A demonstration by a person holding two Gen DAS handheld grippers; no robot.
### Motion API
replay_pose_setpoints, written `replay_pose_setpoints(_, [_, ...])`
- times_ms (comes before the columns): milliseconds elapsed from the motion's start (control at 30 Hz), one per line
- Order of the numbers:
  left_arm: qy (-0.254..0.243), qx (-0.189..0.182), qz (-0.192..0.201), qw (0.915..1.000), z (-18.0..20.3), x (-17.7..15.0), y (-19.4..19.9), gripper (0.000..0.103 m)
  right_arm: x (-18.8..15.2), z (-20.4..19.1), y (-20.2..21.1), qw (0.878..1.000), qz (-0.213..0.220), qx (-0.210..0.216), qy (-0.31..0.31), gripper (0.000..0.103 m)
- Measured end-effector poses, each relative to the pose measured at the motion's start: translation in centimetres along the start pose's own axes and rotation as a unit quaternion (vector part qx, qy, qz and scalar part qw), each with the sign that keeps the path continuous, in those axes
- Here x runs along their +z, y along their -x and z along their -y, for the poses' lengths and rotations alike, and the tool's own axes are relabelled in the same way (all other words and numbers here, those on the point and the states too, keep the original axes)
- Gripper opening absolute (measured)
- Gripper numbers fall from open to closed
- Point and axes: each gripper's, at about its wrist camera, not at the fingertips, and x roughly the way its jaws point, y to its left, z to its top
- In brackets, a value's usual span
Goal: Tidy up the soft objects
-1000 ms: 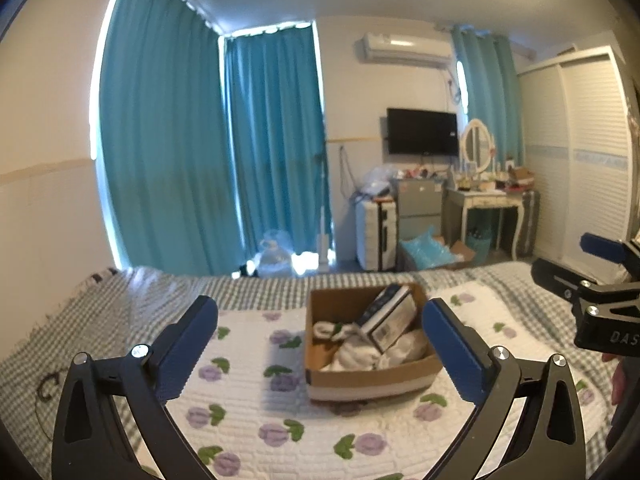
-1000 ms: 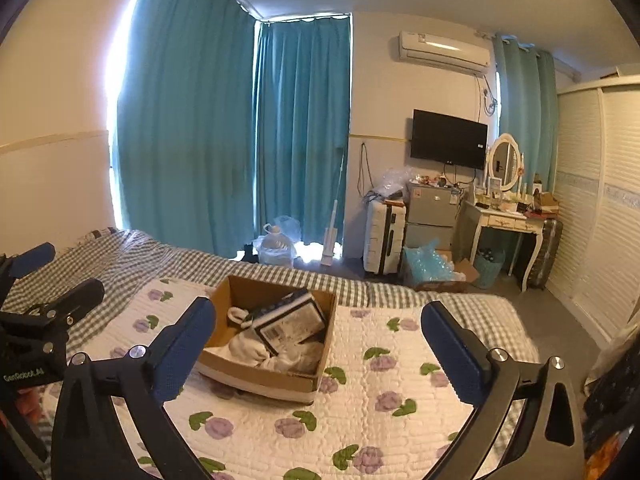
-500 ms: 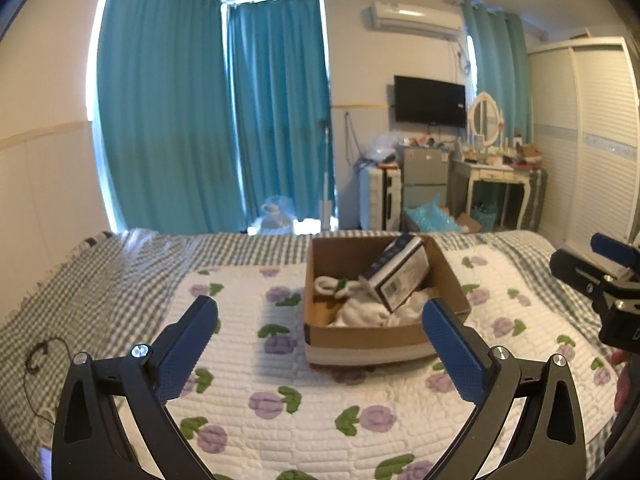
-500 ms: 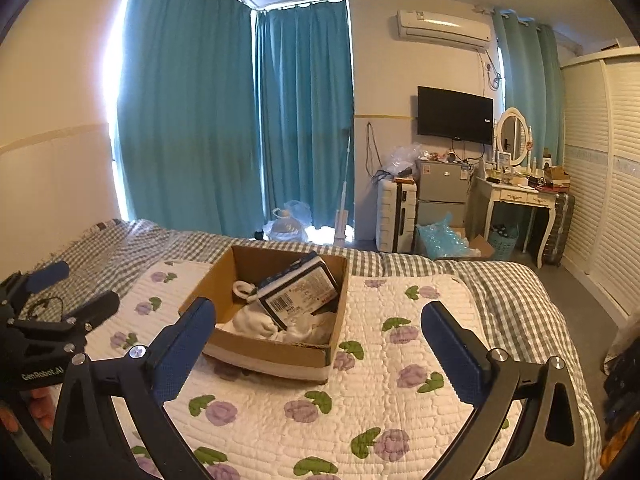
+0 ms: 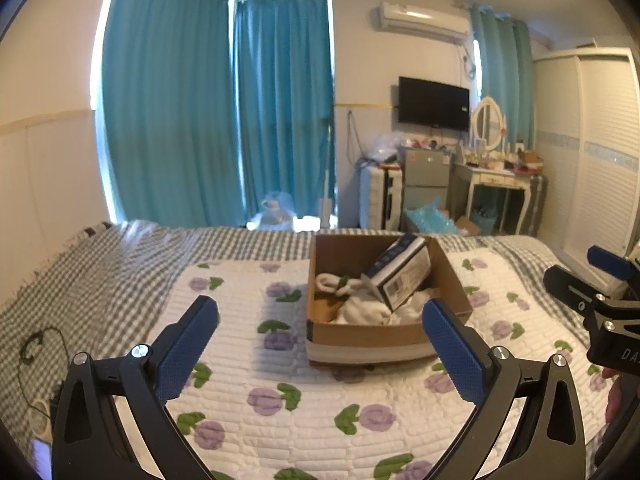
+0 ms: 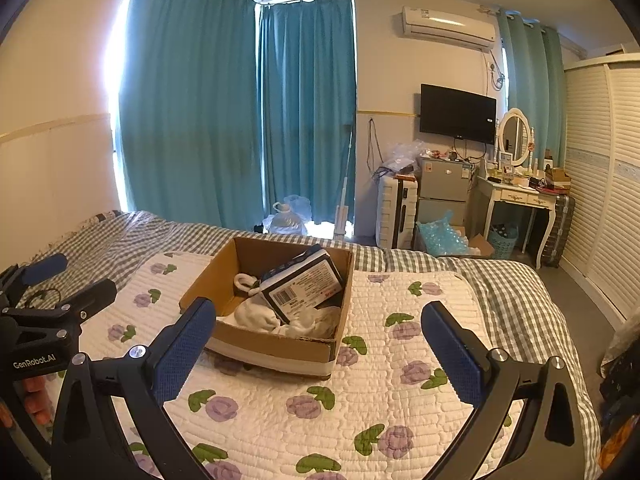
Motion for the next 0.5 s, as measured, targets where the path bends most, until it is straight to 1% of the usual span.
replay_pose_setpoints(200, [0.001,-0.005,-0.009,0.9999,0.07,-0.05,-0.10,0.103,-0.12,-0.19,0.00,1.000,-0.001,0.001,0.001,0.103])
replay_pose_setpoints(500, [-0.001,-0.003,-0.004,1.0000,0.09,0.09,0.11,0.103,-0.27,-0.30,-0.16,1.000,-0.006,-0.003,0.001,0.103])
